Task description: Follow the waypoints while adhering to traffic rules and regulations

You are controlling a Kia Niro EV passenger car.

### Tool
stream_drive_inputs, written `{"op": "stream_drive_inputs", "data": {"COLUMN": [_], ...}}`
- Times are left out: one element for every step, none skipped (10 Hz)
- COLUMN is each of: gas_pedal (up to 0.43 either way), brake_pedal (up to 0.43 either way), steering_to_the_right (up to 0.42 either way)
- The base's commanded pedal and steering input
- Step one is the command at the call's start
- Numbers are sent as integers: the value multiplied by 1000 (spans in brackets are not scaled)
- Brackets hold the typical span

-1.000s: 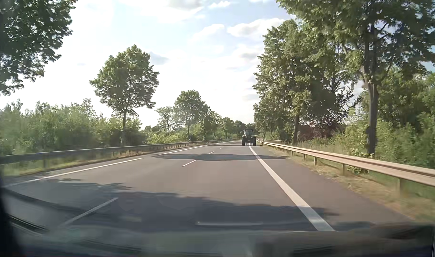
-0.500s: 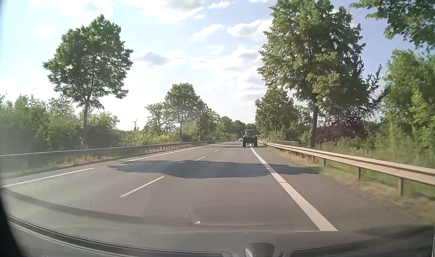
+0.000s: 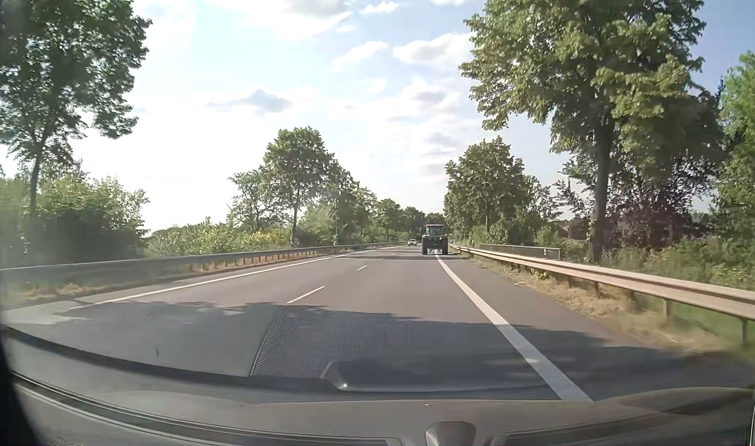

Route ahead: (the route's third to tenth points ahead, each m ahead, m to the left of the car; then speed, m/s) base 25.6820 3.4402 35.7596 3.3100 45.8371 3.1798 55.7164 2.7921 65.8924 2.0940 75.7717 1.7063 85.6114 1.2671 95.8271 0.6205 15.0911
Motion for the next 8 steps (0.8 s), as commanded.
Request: {"op": "stream_drive_inputs", "data": {"gas_pedal": [0, 0, 0, 0, 0, 0, 0, 0], "brake_pedal": [18, 24, 18, 12, 12, 6, 6, 6], "steering_to_the_right": [7, 7, 7, 7, 7, 7, 7, 7]}}
